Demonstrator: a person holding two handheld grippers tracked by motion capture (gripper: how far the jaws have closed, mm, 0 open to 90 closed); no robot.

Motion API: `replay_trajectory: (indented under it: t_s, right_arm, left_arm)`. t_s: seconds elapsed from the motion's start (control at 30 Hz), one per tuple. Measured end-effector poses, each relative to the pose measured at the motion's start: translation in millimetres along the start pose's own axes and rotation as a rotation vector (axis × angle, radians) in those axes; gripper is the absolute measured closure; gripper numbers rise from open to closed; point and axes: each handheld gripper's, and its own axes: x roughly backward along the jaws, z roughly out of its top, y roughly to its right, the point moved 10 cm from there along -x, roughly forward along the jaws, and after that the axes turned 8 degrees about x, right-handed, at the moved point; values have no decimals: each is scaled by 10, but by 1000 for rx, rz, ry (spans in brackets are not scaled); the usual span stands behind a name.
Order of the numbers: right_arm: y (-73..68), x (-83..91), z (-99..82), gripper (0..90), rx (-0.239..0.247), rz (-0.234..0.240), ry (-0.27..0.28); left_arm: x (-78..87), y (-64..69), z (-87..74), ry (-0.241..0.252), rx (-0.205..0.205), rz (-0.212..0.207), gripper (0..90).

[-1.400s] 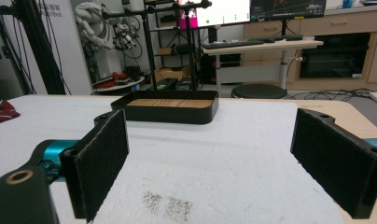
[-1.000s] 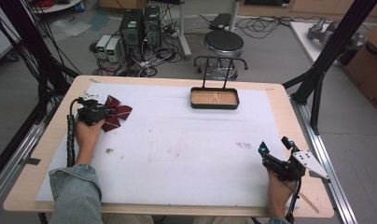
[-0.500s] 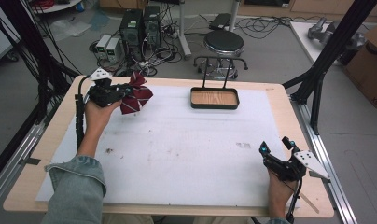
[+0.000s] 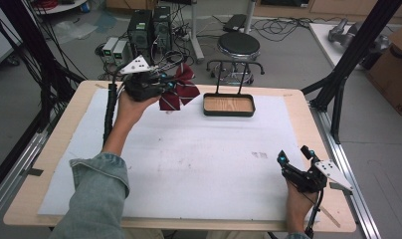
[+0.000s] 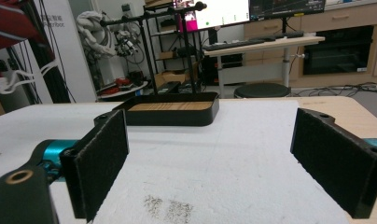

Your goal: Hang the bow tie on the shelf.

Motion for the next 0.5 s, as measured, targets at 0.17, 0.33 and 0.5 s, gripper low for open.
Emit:
replay_trajectory:
  t_s: [0.17,0.33,0.5]
  right_arm:
    - [15,2,3,103,-10,-1,6]
    - [43,-4,9,103,-27,2,17]
    - [55,0,12,103,-35,7,21]
  left_arm:
    - [-364,164,183,46,-37,-70,756]
    - [-605,230,288,67,-63,-86,756]
    - [-872,204,331,56,-55,-70,756]
